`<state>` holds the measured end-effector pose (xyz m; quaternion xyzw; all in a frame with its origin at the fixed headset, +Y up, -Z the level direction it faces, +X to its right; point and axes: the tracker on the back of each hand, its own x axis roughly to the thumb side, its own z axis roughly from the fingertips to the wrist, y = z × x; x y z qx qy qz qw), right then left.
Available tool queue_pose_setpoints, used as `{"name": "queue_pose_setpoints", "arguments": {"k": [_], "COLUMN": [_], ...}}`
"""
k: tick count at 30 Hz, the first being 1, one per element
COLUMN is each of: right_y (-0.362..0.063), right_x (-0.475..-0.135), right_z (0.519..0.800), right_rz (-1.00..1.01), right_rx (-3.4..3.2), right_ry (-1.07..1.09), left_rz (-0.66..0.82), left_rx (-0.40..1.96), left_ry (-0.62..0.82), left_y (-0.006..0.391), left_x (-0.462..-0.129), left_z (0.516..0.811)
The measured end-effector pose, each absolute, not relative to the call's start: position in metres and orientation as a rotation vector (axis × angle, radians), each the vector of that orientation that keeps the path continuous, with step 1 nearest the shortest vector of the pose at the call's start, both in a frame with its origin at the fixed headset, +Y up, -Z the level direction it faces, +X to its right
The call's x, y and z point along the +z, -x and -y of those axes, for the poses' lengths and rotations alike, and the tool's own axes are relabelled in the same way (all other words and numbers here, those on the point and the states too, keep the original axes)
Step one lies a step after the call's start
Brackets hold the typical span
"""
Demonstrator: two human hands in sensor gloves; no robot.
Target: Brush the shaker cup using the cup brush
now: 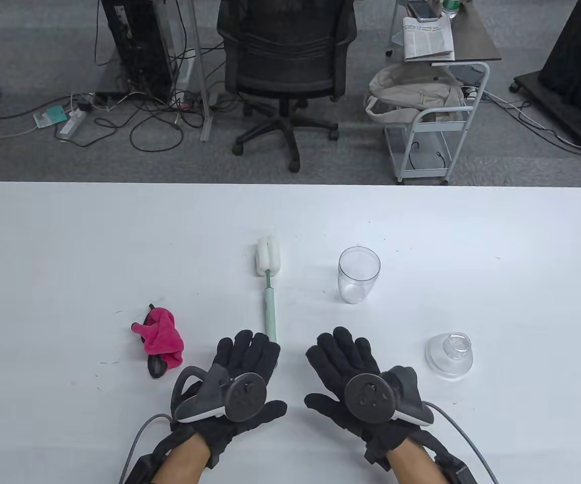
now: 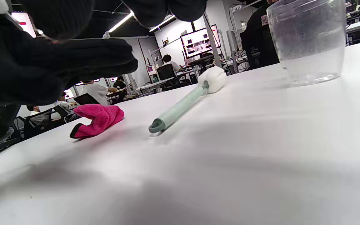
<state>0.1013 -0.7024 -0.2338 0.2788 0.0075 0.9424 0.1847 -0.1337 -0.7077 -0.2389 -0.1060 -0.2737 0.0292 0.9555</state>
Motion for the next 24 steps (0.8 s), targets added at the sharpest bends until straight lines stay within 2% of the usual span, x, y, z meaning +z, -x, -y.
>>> {"name": "queue_pose_setpoints", "arguments": {"k": [5, 12, 17, 24], "right_y": [-0.101, -0.101, -0.103, -0.105], "right_x": [-0.235, -0.234, -0.233, -0.231], "right_z": [0.703, 0.701, 0.698, 0.695], "right_rz": [-0.026, -0.005, 0.051, 0.073], "right_rx": [2.633, 2.596, 2.591, 2.557], "right_ry": [-0.793, -0.789, -0.778, -0.768], "left_rz": [0.518, 0.478, 0.408, 0.301], "left_rx": [0.068, 0.061, 0.024, 0.027], "left_ry": [0.237, 0.175, 0.093, 0.099], "left_y": [0.140, 0.143, 0.144, 0.141], "left_x": [-0.241, -0.239, -0.238, -0.244], "left_z": [0.709, 0.707, 0.706, 0.716]}}
